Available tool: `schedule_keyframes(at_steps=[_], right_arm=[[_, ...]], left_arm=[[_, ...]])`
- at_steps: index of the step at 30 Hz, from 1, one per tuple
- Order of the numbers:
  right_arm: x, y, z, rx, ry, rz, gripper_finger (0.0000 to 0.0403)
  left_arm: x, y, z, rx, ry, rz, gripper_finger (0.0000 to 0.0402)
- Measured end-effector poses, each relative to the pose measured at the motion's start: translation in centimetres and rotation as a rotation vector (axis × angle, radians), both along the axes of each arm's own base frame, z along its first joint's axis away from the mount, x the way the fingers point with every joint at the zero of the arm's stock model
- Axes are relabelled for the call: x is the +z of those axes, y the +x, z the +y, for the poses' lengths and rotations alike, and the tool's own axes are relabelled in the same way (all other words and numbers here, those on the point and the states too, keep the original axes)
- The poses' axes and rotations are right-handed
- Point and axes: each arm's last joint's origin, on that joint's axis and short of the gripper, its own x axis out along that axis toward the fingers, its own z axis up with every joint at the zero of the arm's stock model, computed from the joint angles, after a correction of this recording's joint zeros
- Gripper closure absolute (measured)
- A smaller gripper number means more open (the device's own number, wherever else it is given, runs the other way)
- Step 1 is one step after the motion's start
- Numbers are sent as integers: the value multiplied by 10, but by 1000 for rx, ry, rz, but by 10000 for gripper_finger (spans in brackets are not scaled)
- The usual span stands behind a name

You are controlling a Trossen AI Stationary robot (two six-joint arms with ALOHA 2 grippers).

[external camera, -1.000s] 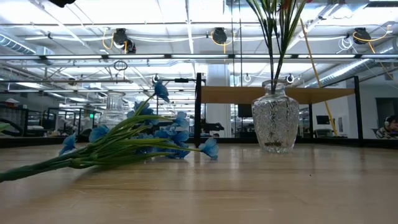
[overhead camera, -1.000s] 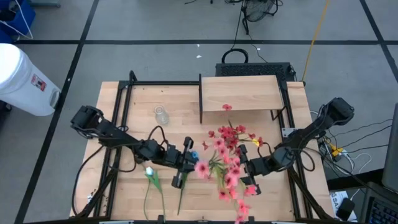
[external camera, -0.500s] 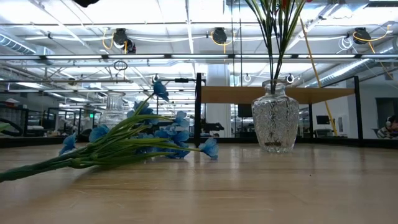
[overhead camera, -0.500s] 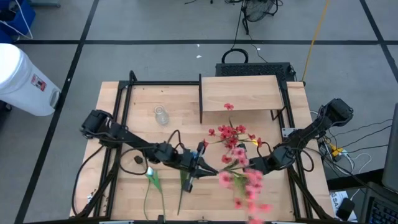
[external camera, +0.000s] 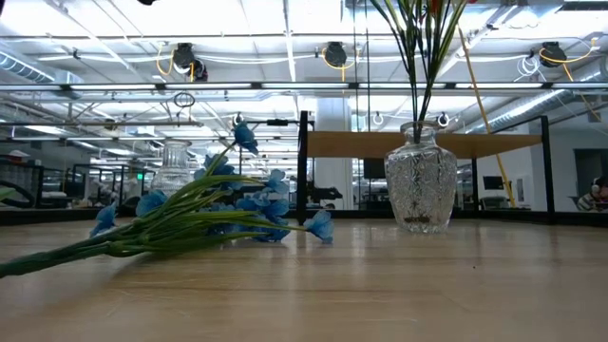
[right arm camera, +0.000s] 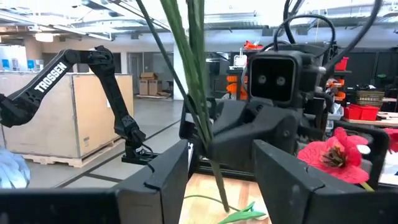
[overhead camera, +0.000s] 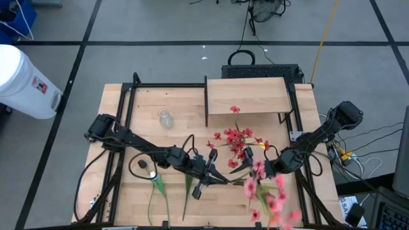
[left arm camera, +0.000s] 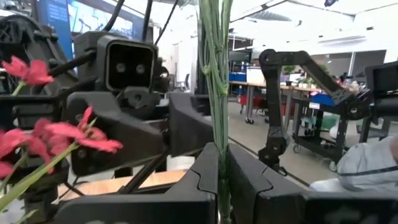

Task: Pick and place flowers into a vace then onto a shelf
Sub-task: Put the pink flowers into the right transparent vase

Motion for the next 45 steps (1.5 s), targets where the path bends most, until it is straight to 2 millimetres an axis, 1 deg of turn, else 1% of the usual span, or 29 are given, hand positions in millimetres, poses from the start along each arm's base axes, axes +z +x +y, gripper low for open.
schedule_keyframes(at_steps=[7, 11, 16, 22, 27, 31, 35, 38, 41, 43, 45], right_arm=[[-1, 3, 1, 41, 15, -34, 234], [-6, 12, 3, 32, 28, -9, 234], [-5, 23, 8, 32, 20, -7, 234], [-5, 25, 10, 41, 7, -15, 239], [-4, 25, 10, 44, 24, -19, 280], [-4, 25, 10, 45, 25, -15, 331], [-5, 25, 10, 46, 8, -13, 387], [-5, 25, 11, 44, -7, -14, 396], [-5, 25, 11, 45, -9, -13, 400], [-5, 25, 11, 46, -14, -15, 401], [-4, 24, 10, 48, -15, -7, 402]], left_arm=[[0, 1, 3, 10, -1, 4, 386], [0, 1, 4, 13, -2, 5, 386], [-1, 1, 3, 1, -4, 12, 386], [-1, 1, 1, -7, 0, 15, 386], [-1, 1, 3, -7, -5, 22, 386], [-2, 2, 5, -14, -19, 44, 385], [-2, 2, 5, -21, -25, 51, 365], [-3, 2, 5, -24, -24, 55, 349], [-3, 2, 5, -63, -14, 56, 344], [-3, 2, 5, -67, -13, 57, 348], [-3, 2, 4, -64, -9, 55, 364]])
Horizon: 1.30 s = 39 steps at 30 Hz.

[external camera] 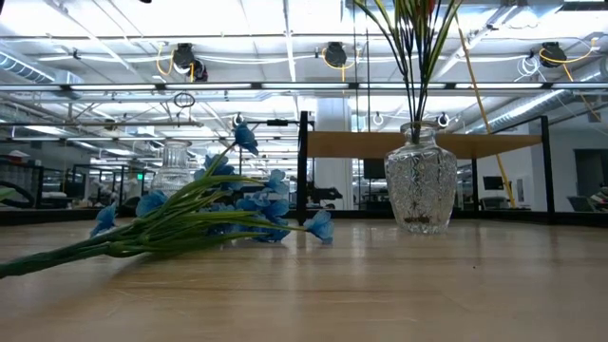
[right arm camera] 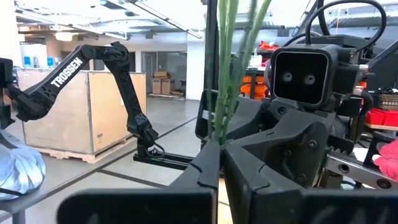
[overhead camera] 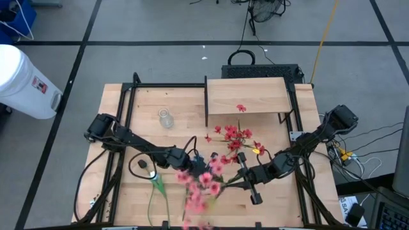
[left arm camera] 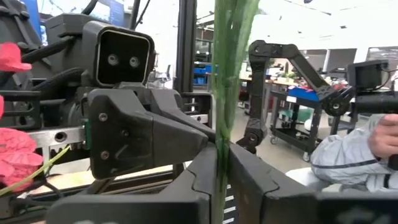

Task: Pick and place flowers into a vace then onto a shelf
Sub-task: Put the pink flowers into the right transparent vase

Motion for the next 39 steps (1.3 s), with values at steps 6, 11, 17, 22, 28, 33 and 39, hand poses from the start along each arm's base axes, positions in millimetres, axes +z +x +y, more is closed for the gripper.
schedule_keyframes(at_steps=[6, 11, 17, 22, 28, 33, 39], right_arm=[[1, -1, -1, 3, -2, 25, 402], [-1, -3, 1, 10, -4, 50, 383], [-1, -9, 1, 17, -24, 139, 346], [-5, -9, 1, 6, -27, 187, 308], [-11, -9, 0, 2, -14, 258, 266], [-10, -9, 0, 4, 2, 251, 252], [-12, -8, -2, -5, 20, 272, 250]], left_arm=[[-1, 0, -2, 30, 32, -13, 389], [-1, -1, -5, 46, 37, -14, 390], [-4, -1, -7, 57, 50, -2, 391], [2, -3, -6, 58, 42, -28, 391], [1, -3, -7, 70, 49, -28, 391], [2, -3, -6, 88, 40, -33, 390], [4, -4, -8, 93, 49, -57, 391]])
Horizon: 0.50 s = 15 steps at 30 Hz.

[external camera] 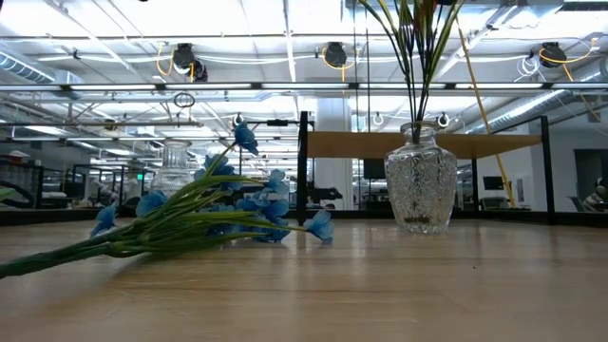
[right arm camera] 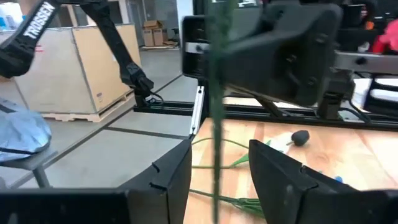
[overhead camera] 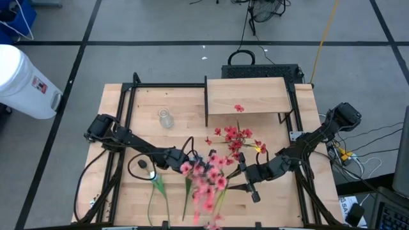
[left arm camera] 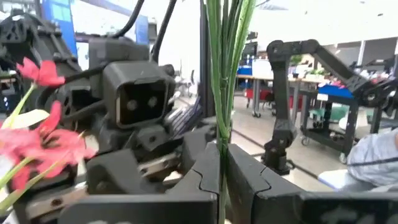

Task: Pick and place flowers into a vace then onto a shelf
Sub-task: Put the pink flowers into the right transparent vase

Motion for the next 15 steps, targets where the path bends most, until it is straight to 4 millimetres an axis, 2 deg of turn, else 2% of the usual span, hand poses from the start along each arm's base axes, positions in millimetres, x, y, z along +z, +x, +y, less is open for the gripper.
schedule_keyframes(at_steps=[15], right_arm=[[-7, 11, -4, 18, 37, -19, 254]], left_arm=[[3, 1, 4, -19, -21, -20, 391]])
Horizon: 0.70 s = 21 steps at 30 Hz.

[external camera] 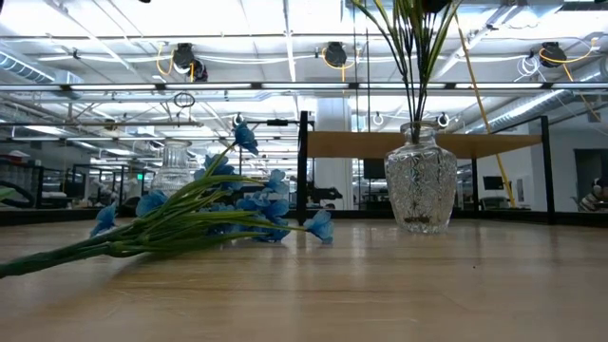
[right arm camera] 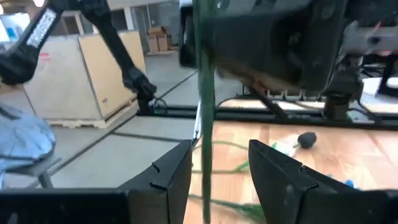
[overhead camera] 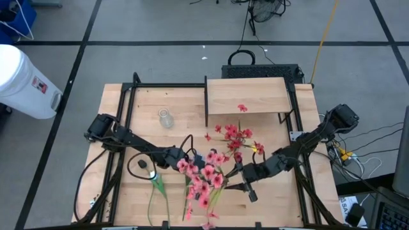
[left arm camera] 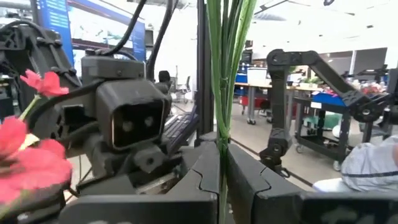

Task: Pick and place flowers into a vace then onto a shelf
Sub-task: Put the pink flowers into the right transparent vase

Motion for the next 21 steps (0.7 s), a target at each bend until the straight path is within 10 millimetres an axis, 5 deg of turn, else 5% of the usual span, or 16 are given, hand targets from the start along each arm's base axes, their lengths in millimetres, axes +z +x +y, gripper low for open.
schedule_keyframes(at_steps=[7, 13, 21], right_arm=[[0, 1, -2, 5, 22, 6, 284], [0, 1, -2, 40, 8, 2, 389], [5, -2, -2, 38, -15, -10, 398]], left_arm=[[-1, 0, 0, 21, -6, 10, 390], [-1, 0, 0, 22, -8, 11, 388], [-2, 0, 0, 2, -19, 37, 344]])
